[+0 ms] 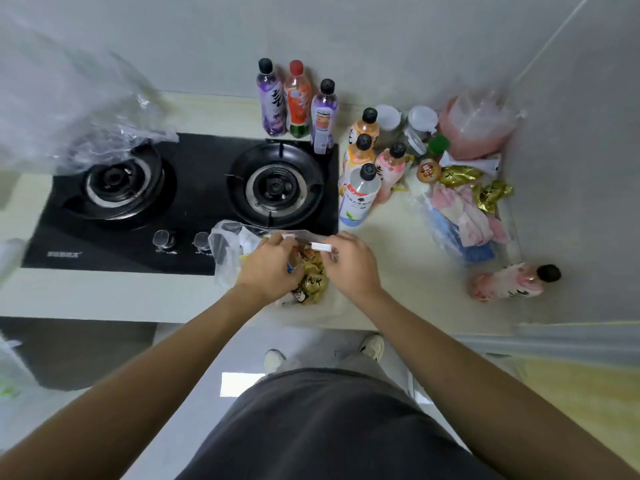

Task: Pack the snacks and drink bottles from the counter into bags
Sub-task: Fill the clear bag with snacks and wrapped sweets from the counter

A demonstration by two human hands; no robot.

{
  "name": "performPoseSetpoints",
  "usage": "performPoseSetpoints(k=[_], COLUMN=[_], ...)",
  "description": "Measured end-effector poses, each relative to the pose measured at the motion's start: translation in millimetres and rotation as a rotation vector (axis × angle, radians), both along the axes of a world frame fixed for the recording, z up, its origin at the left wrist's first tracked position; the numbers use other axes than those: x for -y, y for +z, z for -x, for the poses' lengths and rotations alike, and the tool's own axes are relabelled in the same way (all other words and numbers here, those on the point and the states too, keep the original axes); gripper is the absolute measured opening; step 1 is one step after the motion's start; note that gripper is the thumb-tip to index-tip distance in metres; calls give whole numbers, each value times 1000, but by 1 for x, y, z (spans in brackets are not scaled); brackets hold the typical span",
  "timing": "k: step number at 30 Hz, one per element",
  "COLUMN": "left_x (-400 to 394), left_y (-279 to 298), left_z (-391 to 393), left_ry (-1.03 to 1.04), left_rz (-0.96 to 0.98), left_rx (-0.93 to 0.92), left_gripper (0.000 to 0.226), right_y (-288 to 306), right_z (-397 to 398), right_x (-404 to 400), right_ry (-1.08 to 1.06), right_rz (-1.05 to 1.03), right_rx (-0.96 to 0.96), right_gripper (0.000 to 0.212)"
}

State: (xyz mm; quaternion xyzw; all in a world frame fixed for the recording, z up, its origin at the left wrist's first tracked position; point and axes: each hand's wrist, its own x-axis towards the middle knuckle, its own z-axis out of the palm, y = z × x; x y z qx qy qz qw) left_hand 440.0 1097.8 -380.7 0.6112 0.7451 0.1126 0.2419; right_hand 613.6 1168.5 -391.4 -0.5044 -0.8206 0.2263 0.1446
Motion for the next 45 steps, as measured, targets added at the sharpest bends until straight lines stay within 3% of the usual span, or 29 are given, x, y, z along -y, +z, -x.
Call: performPoseSetpoints(k=[3,10,16,23,33,36,39,43,45], left_x=[11,30,26,6,-81,-116,-159,-220,-249], left_y=[1,0,4,12,21,21,17,12,9], left_z=[16,30,23,4,-83,-117,-153,-202,-224], left_ry=[8,24,-12,-69,-232,-263,-297,-315,-322], left_rz=[31,104,68,-47,-106,-113,-108,-80,-74], left_rx=[-46,-140,-151,-119,-97,-68,-53,-90,-69], left_gripper=[18,32,48,48,50,52,54,60,62], right_y=[-7,-19,-17,-8,3,2,2,-4,-3], right_z=[19,40,35,13,-85,-121,-161,-211,-228], right_x=[16,26,27,16,-56,-94,-135,-195,-218], right_ry=[47,97,94,37,-137,-245,-285,-319,-322], right_rz=[-1,-56,18,-56,-120,-111,-99,-93,-74], right_rx=[11,101,179,113,135,152,225,351,367], right_gripper=[16,17,49,37,23,34,61,52,73])
